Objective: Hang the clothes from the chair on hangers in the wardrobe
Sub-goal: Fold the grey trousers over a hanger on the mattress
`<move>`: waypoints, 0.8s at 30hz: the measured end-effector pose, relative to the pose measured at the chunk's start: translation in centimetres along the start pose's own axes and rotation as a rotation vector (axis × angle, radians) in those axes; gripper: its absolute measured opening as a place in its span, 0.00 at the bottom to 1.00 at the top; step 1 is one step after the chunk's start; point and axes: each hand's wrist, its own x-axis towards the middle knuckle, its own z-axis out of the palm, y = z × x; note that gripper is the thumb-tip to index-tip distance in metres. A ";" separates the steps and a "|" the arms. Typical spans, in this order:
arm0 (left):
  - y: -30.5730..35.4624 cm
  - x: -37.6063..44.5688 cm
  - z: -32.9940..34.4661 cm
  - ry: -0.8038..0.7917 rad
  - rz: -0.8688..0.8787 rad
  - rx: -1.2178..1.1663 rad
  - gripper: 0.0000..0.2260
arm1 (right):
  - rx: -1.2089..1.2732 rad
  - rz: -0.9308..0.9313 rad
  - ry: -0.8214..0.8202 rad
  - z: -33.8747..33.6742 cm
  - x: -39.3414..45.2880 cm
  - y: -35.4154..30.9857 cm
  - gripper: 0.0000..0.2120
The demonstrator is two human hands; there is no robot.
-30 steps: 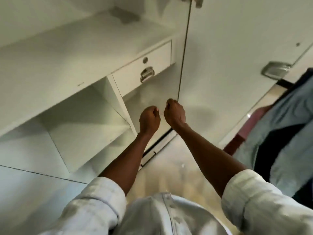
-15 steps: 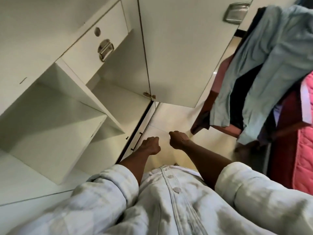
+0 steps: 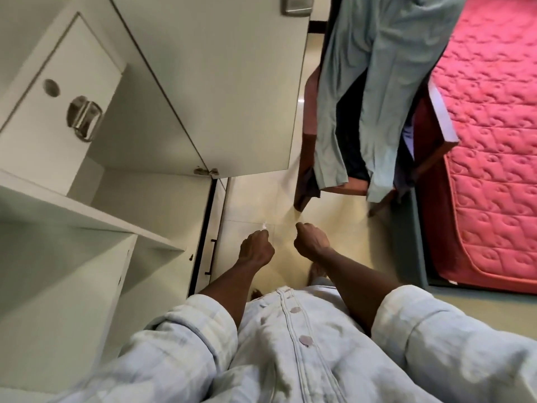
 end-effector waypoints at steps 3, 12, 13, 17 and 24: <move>1.9 1.3 0.0 0.011 0.017 0.004 0.14 | 0.047 0.027 0.020 -0.7 0.5 1.8 0.10; 15.3 9.6 0.6 0.038 0.038 0.001 0.14 | 0.170 0.010 0.063 -8.2 6.7 14.2 0.14; 17.5 10.7 0.6 0.038 0.044 -0.015 0.14 | 0.176 0.020 0.079 -9.7 7.6 16.3 0.14; 26.7 15.4 -0.3 0.079 0.091 -0.046 0.11 | 0.159 0.084 0.125 -16.3 10.7 24.0 0.10; 37.2 23.0 -3.6 0.183 0.127 -0.161 0.12 | 0.164 0.115 0.215 -25.5 17.2 32.6 0.15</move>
